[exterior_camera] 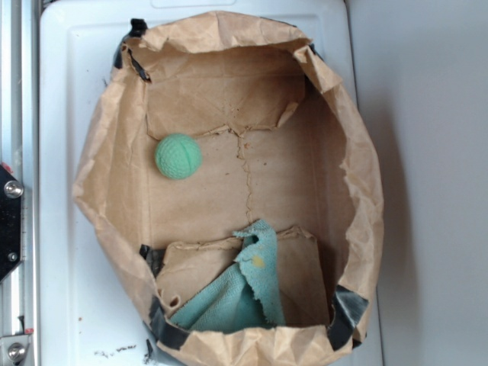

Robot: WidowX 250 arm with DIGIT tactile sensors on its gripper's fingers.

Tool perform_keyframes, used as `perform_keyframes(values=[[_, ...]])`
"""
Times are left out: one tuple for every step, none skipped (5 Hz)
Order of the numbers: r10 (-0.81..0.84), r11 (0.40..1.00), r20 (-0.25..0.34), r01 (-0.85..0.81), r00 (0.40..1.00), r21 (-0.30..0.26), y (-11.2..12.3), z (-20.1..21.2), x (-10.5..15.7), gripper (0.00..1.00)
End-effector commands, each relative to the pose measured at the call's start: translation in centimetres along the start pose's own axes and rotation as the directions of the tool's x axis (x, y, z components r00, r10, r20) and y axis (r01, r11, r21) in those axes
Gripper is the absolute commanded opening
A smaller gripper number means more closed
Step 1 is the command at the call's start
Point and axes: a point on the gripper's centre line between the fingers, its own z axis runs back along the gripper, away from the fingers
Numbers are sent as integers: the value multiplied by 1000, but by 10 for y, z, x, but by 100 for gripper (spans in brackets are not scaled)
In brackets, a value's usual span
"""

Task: Grab the green ball.

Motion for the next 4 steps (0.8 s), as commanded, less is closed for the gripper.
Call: perform_keyframes(values=[[0, 1000, 0, 0, 1000, 0, 0, 0, 0, 100], [57, 998, -1, -57, 998, 7, -14, -10, 34, 100], [101, 994, 9, -101, 995, 31, -19, -27, 59, 100], [137, 988, 31, -139, 990, 61, -16, -47, 87, 100]])
